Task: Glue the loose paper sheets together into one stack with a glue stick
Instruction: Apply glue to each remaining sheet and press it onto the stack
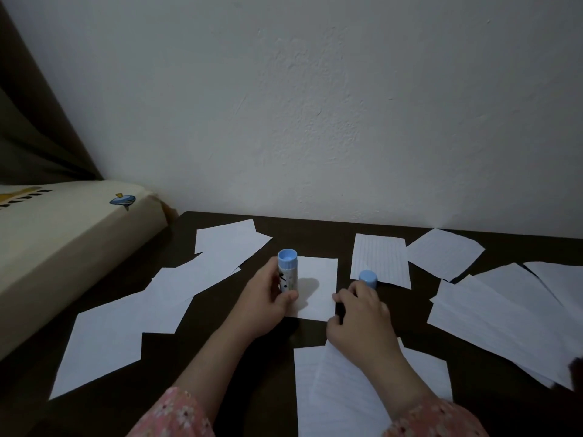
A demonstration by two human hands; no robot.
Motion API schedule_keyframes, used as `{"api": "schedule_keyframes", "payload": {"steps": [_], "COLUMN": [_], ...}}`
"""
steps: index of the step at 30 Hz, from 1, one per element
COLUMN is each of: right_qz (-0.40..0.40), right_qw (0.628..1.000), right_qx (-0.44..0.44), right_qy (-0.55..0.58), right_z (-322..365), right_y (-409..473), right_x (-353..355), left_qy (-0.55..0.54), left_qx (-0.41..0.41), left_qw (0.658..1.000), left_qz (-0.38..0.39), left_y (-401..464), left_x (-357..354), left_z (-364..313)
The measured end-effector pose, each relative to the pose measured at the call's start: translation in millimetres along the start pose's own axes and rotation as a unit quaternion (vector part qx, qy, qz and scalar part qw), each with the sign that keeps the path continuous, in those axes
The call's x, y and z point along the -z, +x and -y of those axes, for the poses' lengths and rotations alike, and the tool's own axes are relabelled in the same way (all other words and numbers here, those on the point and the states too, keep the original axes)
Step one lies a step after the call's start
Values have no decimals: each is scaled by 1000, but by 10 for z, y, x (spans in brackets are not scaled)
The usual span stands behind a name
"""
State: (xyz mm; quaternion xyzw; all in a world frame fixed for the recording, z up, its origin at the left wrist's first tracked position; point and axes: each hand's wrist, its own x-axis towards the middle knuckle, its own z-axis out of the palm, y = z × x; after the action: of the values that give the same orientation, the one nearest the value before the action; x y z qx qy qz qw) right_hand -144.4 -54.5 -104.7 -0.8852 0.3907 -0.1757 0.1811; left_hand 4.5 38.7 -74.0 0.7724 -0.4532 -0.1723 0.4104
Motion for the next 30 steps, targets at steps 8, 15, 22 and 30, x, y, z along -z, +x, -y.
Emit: {"api": "schedule_keyframes", "payload": {"steps": [8,15,22,30], "right_qz": [0,9,23,18], "right_qw": [1000,1000,1000,999], "right_qx": [-7,-3,4,41], "right_qy": [0,-6,-16,15], "right_z": [16,20,42,151], "right_y": [6,-2,-22,19], "right_x": [3,29,79,104], "left_qy": [10,-213,-345,-189], "left_qx": [17,87,113,54], "left_qw": [1000,965,910,968], "left_qz": [-16,-122,-198,-153], "left_y": [-15,-18,48,241], "left_x": [112,149,143,-75], "left_z": [61,171,190,34]}}
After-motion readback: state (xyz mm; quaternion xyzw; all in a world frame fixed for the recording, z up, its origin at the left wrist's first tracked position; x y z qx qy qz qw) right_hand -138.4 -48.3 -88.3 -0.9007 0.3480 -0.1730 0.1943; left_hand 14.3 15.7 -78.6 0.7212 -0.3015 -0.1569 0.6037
